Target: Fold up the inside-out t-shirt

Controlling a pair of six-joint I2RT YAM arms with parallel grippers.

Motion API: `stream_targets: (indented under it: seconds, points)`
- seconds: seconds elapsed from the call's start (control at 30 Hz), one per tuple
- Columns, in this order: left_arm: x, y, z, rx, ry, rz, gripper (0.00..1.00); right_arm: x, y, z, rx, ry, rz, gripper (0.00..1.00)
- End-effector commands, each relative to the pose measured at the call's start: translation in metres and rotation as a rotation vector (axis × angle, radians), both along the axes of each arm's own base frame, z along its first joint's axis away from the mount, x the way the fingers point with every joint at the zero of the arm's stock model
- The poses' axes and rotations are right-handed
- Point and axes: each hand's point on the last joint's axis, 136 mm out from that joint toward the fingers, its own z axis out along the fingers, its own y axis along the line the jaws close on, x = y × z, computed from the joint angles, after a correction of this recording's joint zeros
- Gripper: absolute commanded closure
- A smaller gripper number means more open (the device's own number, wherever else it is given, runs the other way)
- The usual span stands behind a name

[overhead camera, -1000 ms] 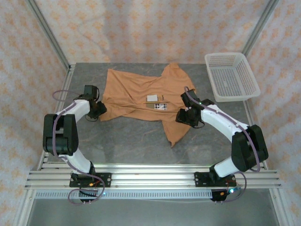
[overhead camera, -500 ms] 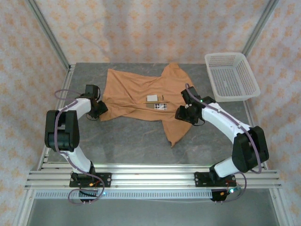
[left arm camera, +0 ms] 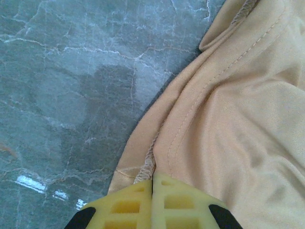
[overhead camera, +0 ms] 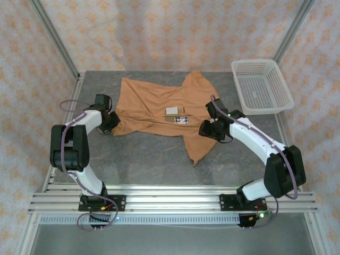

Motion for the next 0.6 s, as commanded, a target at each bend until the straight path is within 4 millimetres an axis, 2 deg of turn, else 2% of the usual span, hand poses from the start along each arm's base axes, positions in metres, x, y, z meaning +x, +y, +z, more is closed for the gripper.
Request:
stream_targets:
  seconds: [0.0,0.1,0.23,0.33,0.43,0.57]
  points:
    - [0.003,0.005,0.032,0.001,-0.06,0.045,1.0,-0.025,-0.008,-0.009,-0.013,0.05,-0.018,0.52]
    - [0.004,0.001,0.059,-0.024,-0.12,0.056,1.0,-0.049,-0.001,-0.023,0.041,0.097,-0.017,0.52]
    - [0.007,-0.005,0.1,-0.066,-0.216,0.069,1.0,-0.085,0.019,-0.045,0.081,0.18,0.033,0.54]
    - [0.01,-0.008,0.123,-0.088,-0.264,0.066,1.0,-0.099,0.031,-0.06,0.087,0.21,0.052,0.54]
    - [0.011,-0.011,0.13,-0.104,-0.278,0.061,1.0,-0.094,0.041,-0.068,0.107,0.191,0.043,0.52]
    - [0.008,-0.011,0.128,-0.105,-0.268,0.058,1.0,-0.067,0.038,-0.075,0.06,0.097,-0.021,0.51]
